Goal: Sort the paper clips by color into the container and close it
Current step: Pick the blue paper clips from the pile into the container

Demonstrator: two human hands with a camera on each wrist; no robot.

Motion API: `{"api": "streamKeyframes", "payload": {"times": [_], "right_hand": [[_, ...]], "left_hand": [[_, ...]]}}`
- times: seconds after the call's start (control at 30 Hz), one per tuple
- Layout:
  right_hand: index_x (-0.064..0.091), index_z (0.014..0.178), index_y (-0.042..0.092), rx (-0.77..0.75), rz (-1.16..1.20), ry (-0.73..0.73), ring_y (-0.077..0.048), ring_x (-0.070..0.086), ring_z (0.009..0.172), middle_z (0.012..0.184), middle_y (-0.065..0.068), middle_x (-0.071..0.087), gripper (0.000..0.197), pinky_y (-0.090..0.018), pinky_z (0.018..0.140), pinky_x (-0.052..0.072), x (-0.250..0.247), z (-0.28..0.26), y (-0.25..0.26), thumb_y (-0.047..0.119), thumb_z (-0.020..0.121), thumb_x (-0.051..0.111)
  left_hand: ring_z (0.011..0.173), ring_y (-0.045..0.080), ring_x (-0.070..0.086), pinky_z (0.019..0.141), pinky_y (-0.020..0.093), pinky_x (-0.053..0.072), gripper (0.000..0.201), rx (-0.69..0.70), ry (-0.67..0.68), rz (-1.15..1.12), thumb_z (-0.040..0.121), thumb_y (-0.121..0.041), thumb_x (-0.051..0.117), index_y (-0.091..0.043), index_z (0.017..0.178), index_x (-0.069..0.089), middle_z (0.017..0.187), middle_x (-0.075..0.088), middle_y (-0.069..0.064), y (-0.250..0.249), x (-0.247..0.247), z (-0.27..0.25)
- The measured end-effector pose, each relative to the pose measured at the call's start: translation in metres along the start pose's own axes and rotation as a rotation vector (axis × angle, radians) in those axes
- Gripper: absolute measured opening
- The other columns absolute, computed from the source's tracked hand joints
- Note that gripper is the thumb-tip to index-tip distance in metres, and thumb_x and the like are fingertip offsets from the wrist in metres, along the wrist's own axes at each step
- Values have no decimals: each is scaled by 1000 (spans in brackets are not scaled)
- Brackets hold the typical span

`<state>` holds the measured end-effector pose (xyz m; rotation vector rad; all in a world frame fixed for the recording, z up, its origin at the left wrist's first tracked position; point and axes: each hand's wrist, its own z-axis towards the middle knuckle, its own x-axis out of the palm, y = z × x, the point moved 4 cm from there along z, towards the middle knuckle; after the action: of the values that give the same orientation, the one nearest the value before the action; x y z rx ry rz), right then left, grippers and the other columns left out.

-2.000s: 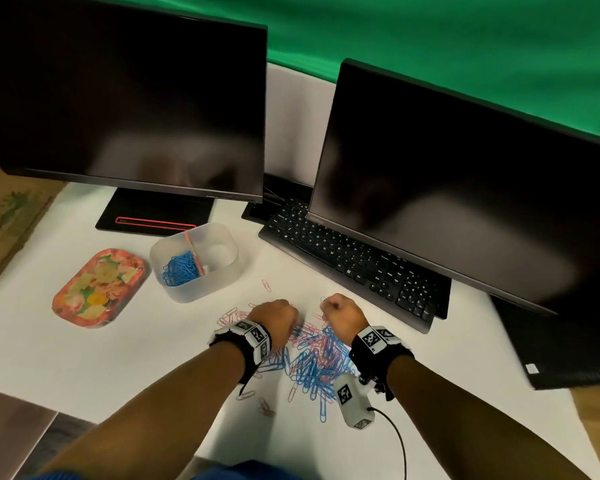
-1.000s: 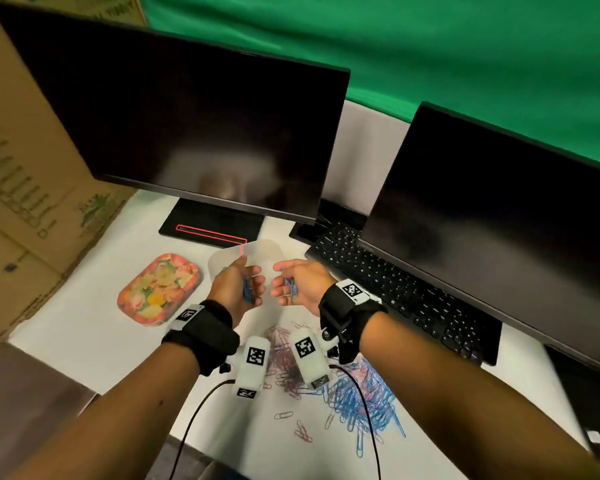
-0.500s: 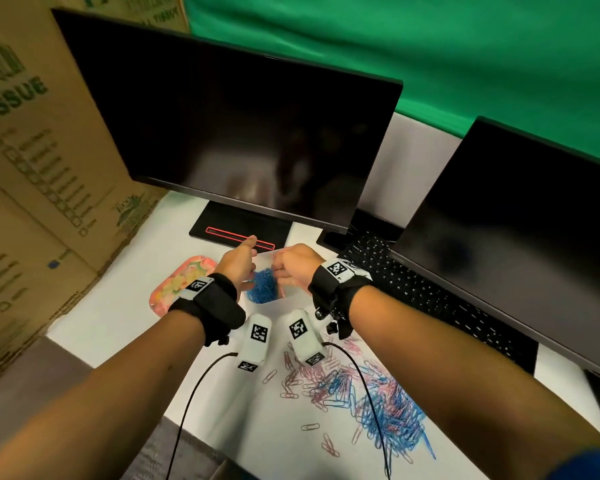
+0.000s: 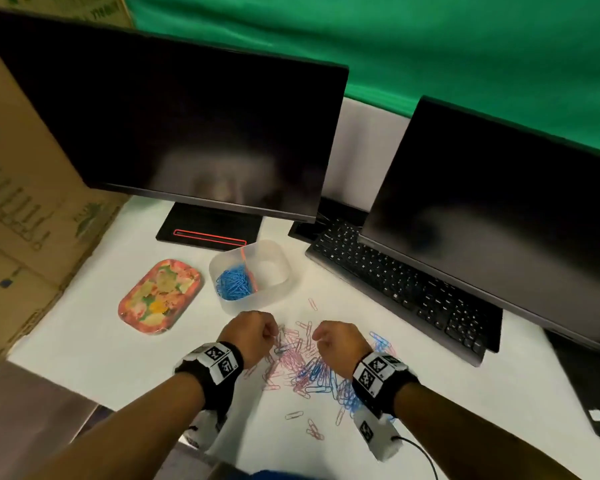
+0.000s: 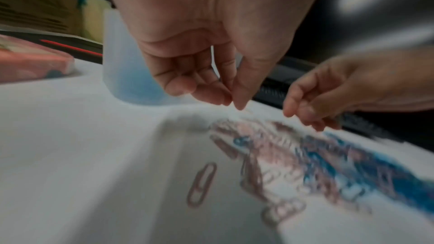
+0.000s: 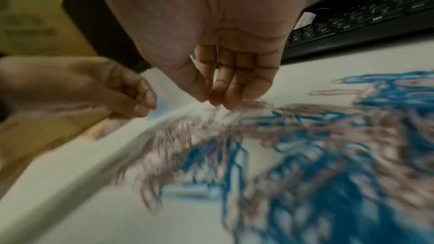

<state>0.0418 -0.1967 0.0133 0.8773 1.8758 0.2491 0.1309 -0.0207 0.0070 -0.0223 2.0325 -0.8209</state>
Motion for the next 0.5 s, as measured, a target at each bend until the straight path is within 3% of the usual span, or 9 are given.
{"api": "streamKeyframes", "payload": {"times": [0.13,0.23,0.4,0.5], "right_hand": [[61,118,27,-166,-211,89,-20,55,109,114,-2,59,32,-29,95,46,25,-18,-11,26,88,52],[61,121,28,-289,-295,104,-23,50,111,113,-4,56,34,-34,96,44,38,-26,-15,33,89,53],[60,123,26,-311,-297,27,-22,48,113,116,-4,55,34,-31,98,41,35,-29,-32,30,89,53],[61,120,26,-314,-249,-29,-20,49,113,115,0,57,33,-31,99,42,29,-29,-41,29,88,54]], "left_hand": [[93,18,61,76,26,47,15,-28,49,163,80,-20,57,-28,89,66,99,66,-7,3,24,6],[95,18,61,78,27,49,16,-67,38,162,80,-19,58,-29,91,65,101,66,-7,6,28,9],[93,19,62,78,28,49,19,-130,-50,173,82,-19,54,-31,92,64,100,65,-8,17,22,9],[94,19,62,79,30,51,23,-88,-73,198,82,-15,52,-31,95,64,103,64,-6,13,23,9]]}}
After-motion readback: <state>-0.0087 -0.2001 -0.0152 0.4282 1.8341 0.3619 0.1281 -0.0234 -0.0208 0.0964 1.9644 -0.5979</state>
